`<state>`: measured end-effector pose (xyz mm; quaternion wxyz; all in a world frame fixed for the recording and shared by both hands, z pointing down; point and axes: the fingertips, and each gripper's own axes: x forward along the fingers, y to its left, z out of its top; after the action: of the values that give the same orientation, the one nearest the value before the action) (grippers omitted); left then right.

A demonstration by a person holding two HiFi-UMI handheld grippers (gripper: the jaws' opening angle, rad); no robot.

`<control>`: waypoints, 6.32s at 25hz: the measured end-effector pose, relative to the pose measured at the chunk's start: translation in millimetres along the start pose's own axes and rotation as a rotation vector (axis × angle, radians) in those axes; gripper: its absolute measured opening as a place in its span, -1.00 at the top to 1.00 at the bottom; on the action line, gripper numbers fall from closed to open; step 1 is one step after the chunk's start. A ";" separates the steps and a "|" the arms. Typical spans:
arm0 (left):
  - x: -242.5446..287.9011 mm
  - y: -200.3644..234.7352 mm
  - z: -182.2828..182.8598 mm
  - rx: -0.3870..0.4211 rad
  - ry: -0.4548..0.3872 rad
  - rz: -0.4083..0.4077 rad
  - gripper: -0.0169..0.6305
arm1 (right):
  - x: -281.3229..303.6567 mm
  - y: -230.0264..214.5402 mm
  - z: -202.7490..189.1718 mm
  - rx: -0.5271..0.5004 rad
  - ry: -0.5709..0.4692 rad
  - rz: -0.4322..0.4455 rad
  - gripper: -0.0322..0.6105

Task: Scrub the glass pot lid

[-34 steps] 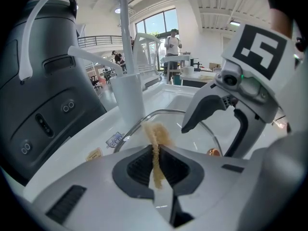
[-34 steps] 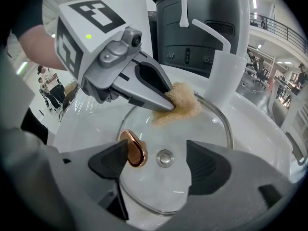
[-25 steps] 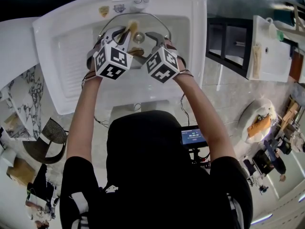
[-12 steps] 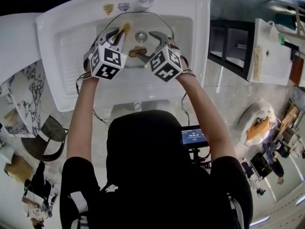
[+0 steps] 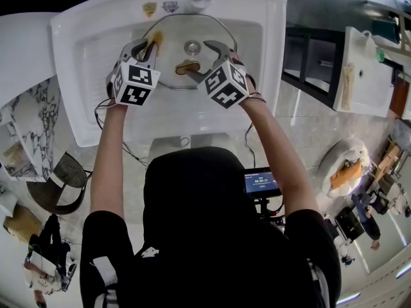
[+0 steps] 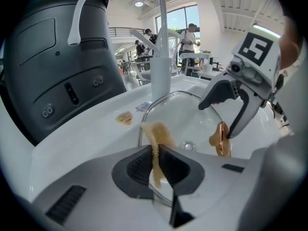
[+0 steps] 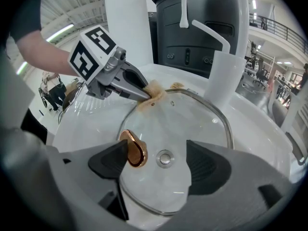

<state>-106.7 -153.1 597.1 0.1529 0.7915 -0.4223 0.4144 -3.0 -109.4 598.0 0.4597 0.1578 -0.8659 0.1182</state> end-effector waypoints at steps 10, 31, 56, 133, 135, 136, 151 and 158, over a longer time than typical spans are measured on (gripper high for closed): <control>-7.7 11.8 -38.7 -0.086 0.042 0.036 0.88 | 0.0 0.3 2.0 0.002 -0.005 -0.003 -0.18; -7.0 12.0 -53.7 -0.102 0.091 0.069 0.88 | -0.6 0.1 2.4 0.006 -0.015 -0.013 -0.18; 11.3 -7.2 42.4 0.034 -0.033 0.044 0.88 | -1.6 0.5 1.3 0.004 -0.037 -0.016 -0.18; -4.3 2.7 -63.3 -0.126 0.077 0.018 0.88 | -1.1 -1.6 0.1 0.011 -0.014 -0.022 -0.19; -4.9 2.5 -62.9 -0.127 0.077 0.024 0.88 | -1.0 -1.7 0.0 0.011 -0.010 -0.022 -0.18; -5.4 2.2 -62.9 -0.123 0.079 0.027 0.88 | -1.1 -1.7 0.0 0.011 -0.007 -0.022 -0.19; -28.5 -6.5 -42.1 -0.068 0.068 0.034 0.88 | -6.5 7.2 0.2 0.025 0.081 -0.049 0.04; -53.7 -4.4 -26.1 -0.080 0.005 0.041 0.88 | -24.0 7.6 13.2 0.035 0.064 -0.131 0.34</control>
<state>-133.1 -105.8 571.3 0.1768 0.7750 -0.4543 0.4021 -3.2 -103.1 570.3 0.4909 0.2184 -0.8365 0.1077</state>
